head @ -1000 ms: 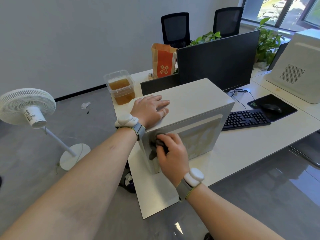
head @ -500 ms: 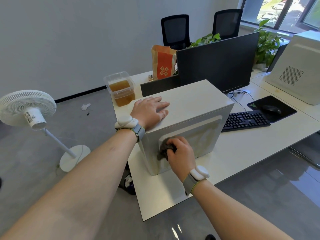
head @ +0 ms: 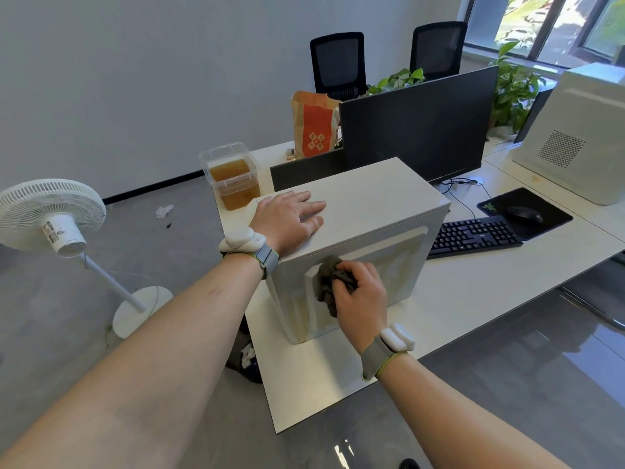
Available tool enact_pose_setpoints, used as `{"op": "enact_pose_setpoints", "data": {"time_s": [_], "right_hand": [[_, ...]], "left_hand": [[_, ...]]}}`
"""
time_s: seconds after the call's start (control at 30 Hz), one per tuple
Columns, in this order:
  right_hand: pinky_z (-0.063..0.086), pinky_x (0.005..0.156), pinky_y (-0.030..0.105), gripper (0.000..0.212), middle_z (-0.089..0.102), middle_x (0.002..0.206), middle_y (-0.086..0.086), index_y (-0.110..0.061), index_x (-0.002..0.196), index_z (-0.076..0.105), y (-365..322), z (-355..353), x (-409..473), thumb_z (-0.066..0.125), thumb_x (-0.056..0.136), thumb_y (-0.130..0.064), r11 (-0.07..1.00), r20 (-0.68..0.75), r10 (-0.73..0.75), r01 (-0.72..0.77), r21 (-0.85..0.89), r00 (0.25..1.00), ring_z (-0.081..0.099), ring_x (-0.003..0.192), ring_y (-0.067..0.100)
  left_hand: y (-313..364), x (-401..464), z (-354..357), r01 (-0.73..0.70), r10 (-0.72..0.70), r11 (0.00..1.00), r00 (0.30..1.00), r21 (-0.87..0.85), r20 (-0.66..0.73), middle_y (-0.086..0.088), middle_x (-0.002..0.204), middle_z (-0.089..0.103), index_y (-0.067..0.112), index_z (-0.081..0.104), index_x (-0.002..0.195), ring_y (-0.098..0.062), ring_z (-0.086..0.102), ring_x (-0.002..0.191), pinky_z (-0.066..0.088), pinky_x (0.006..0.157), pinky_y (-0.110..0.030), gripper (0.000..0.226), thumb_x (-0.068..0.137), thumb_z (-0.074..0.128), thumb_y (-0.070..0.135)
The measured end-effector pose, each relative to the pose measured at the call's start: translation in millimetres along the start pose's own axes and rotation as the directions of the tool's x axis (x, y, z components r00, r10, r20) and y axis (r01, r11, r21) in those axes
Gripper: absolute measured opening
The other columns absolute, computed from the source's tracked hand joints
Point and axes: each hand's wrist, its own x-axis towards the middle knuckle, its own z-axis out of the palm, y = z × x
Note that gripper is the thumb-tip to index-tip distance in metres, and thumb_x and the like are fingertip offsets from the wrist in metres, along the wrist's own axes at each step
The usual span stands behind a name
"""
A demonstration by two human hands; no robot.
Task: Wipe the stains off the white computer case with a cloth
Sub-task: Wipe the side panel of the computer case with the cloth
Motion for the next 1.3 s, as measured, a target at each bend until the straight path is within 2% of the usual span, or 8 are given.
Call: {"op": "enact_pose_setpoints", "data": {"time_s": [0.17, 0.3, 0.4, 0.6, 0.93, 1.0, 1.13, 1.3], "right_hand": [[0.058, 0.065, 0.033, 0.022, 0.064, 0.095, -0.002, -0.029, 0.094, 0.066, 8.9, 0.8, 9.3, 0.061, 0.086, -0.010, 0.953, 0.075, 0.302, -0.302, -0.003, 0.950, 0.063, 0.082, 0.020], [0.047, 0.078, 0.012, 0.018, 0.063, 0.096, -0.009, -0.026, 0.095, 0.068, -1.1, -3.5, 10.4, 0.069, 0.086, -0.011, 0.996, -0.017, 0.064, -0.063, 0.057, 0.998, 0.059, 0.089, 0.002], [0.054, 0.075, 0.031, 0.022, 0.062, 0.093, -0.006, -0.029, 0.089, 0.061, 5.6, -3.8, 16.6, 0.064, 0.083, -0.009, 0.977, 0.014, 0.211, -0.212, 0.041, 0.977, 0.061, 0.086, 0.017], [0.039, 0.071, 0.006, 0.019, 0.059, 0.095, -0.006, -0.025, 0.092, 0.066, -1.5, -14.7, 22.6, 0.067, 0.084, -0.007, 0.996, -0.024, 0.075, -0.074, 0.042, 0.997, 0.057, 0.085, 0.002], [0.048, 0.057, 0.021, 0.008, 0.064, 0.087, -0.001, -0.022, 0.093, 0.061, -4.9, -26.2, 34.0, 0.061, 0.091, -0.014, 0.955, 0.032, 0.249, -0.251, 0.157, 0.968, 0.059, 0.071, 0.007], [0.051, 0.055, 0.031, 0.005, 0.062, 0.082, 0.007, -0.016, 0.095, 0.059, -1.8, -33.5, 31.5, 0.058, 0.093, -0.011, 0.827, 0.083, 0.408, -0.406, 0.390, 0.909, 0.061, 0.069, 0.020], [0.049, 0.074, 0.054, 0.020, 0.055, 0.075, 0.018, -0.009, 0.099, 0.058, 21.7, -40.5, 34.7, 0.067, 0.081, -0.010, 0.190, 0.445, 0.679, -0.725, 0.662, 0.584, 0.055, 0.077, 0.040], [0.059, 0.074, 0.047, 0.038, 0.062, 0.105, 0.021, -0.003, 0.124, 0.053, 28.9, -47.9, 42.5, 0.067, 0.090, -0.015, 0.280, 0.285, 0.734, -0.656, 0.701, 0.617, 0.065, 0.088, 0.037]], "left_hand": [[-1.4, 0.2, 0.6, 0.012, -0.012, 1.000, 1.000, -0.019, 0.014, 0.013, 0.160, 0.040, 0.049, 0.049, 0.146, -0.018, 0.031, 0.149, 0.022, 0.121, -0.051, 0.047, 0.101, 0.040, 0.060], [-2.5, 2.3, 1.1, 0.012, -0.012, 1.000, 1.000, -0.013, 0.014, 0.013, 0.160, 0.040, 0.049, 0.049, 0.145, -0.018, 0.031, 0.149, 0.022, 0.121, -0.052, 0.051, 0.097, 0.036, 0.062], [-3.5, 1.2, 3.1, 0.012, -0.011, 1.000, 1.000, -0.022, 0.018, 0.014, 0.160, 0.040, 0.049, 0.049, 0.145, -0.018, 0.031, 0.150, 0.023, 0.121, -0.052, 0.052, 0.097, 0.035, 0.063], [-3.5, 2.5, 0.7, 0.025, -0.025, 0.999, 1.000, -0.039, -0.001, 0.014, 0.158, 0.043, 0.048, 0.053, 0.143, -0.017, 0.034, 0.148, 0.024, 0.120, -0.049, 0.049, 0.097, 0.041, 0.062], [2.2, 3.1, -3.3, 0.044, -0.041, 0.996, 0.999, -0.083, 0.026, 0.013, 0.156, 0.046, 0.047, 0.057, 0.140, -0.019, 0.039, 0.144, 0.028, 0.119, -0.049, 0.044, 0.098, 0.048, 0.057], [4.0, 3.4, -5.8, 0.053, -0.050, 0.995, 0.998, -0.089, 0.034, 0.013, 0.156, 0.046, 0.046, 0.058, 0.139, -0.020, 0.040, 0.143, 0.028, 0.119, -0.049, 0.042, 0.099, 0.051, 0.055], [13.5, 5.5, -8.6, 0.099, -0.100, 0.988, 0.995, -0.117, 0.002, 0.012, 0.149, 0.053, 0.042, 0.066, 0.132, -0.019, 0.045, 0.136, 0.035, 0.113, -0.046, 0.036, 0.098, 0.056, 0.048], [34.3, 10.2, -3.2, 0.192, -0.229, 0.954, 0.962, -0.231, -0.147, 0.012, 0.129, 0.066, 0.031, 0.080, 0.111, -0.017, 0.056, 0.117, 0.039, 0.100, -0.036, 0.028, 0.095, 0.059, 0.039]]}}
